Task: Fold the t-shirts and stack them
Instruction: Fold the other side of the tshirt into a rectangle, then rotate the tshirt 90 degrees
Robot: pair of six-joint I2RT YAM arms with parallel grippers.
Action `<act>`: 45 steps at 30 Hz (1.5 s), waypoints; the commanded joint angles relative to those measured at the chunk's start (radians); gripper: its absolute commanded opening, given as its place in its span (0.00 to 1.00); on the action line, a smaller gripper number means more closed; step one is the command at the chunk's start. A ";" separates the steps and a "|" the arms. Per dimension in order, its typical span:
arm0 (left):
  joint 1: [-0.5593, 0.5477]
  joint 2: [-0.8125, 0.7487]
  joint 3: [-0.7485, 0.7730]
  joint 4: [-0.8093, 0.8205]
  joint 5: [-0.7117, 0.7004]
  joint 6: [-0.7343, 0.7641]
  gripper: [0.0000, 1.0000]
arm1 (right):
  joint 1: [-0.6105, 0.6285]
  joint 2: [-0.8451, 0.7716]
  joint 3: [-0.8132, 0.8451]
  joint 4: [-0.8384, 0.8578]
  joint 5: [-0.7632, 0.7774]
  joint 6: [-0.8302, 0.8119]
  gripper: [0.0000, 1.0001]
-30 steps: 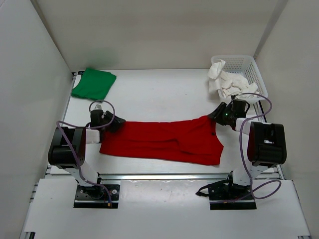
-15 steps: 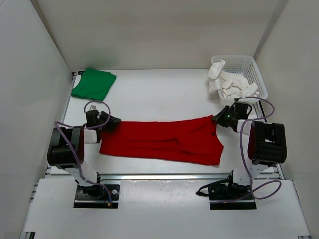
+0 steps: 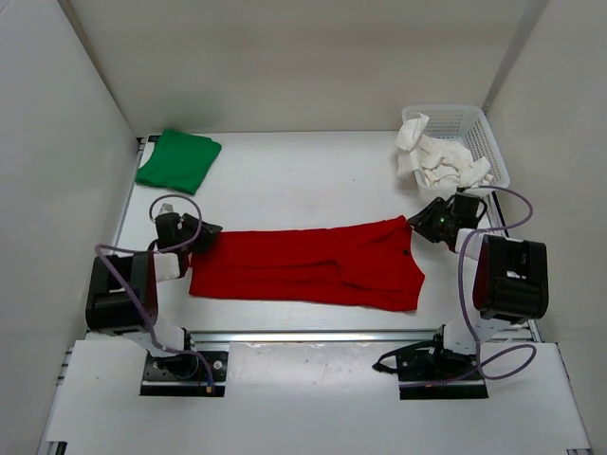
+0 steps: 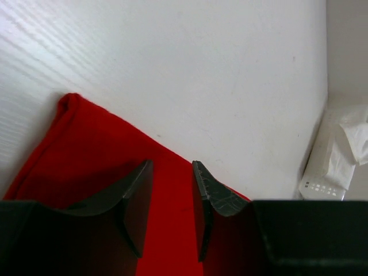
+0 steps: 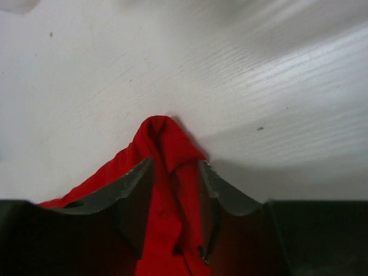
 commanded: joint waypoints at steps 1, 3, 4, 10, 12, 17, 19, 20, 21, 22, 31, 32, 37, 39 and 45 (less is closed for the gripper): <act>-0.054 -0.161 0.012 -0.070 -0.062 0.050 0.44 | 0.043 -0.127 0.027 -0.028 0.071 -0.035 0.37; -0.117 -0.243 0.021 -0.111 -0.115 0.113 0.45 | 0.081 -0.206 0.016 -0.071 0.144 -0.052 0.42; -0.164 -0.291 0.024 -0.147 -0.146 0.134 0.46 | 0.124 -0.231 -0.004 -0.094 0.152 -0.064 0.42; -0.337 -0.434 -0.025 -0.251 -0.156 0.249 0.48 | 0.400 -0.305 -0.081 -0.180 0.254 -0.122 0.02; -0.360 -0.457 -0.073 -0.257 -0.121 0.251 0.48 | 0.459 -0.277 -0.093 -0.226 0.267 -0.126 0.00; -0.422 -0.547 -0.180 -0.230 -0.062 0.228 0.48 | 0.533 -0.193 -0.118 -0.225 0.240 -0.112 0.00; -0.441 -0.572 -0.212 -0.224 -0.065 0.223 0.48 | 0.523 -0.111 -0.072 -0.245 0.203 -0.138 0.00; -0.450 -0.586 -0.214 -0.227 -0.070 0.223 0.48 | 0.517 -0.083 -0.026 -0.253 0.189 -0.152 0.00; -0.452 -0.597 -0.216 -0.230 -0.076 0.219 0.48 | 0.522 -0.019 0.000 -0.253 0.186 -0.155 0.00; -0.453 -0.606 -0.217 -0.231 -0.070 0.220 0.48 | 0.507 0.062 0.058 -0.260 0.173 -0.165 0.00; -0.394 -0.699 -0.203 -0.383 -0.050 0.277 0.49 | 0.456 0.933 1.711 -0.837 -0.021 -0.280 0.00; -0.395 -0.716 -0.205 -0.395 -0.059 0.282 0.51 | 0.462 1.033 1.864 -0.899 -0.004 -0.284 0.02; -0.400 -0.713 -0.188 -0.434 -0.064 0.288 0.51 | 0.493 0.699 1.615 -0.702 -0.029 -0.264 0.33; -0.413 -0.696 -0.162 -0.440 -0.071 0.297 0.51 | 0.534 0.489 1.446 -0.641 0.034 -0.311 0.48; -0.358 -0.741 -0.182 -0.475 -0.044 0.303 0.52 | 0.658 0.082 0.758 -0.424 0.059 -0.264 0.34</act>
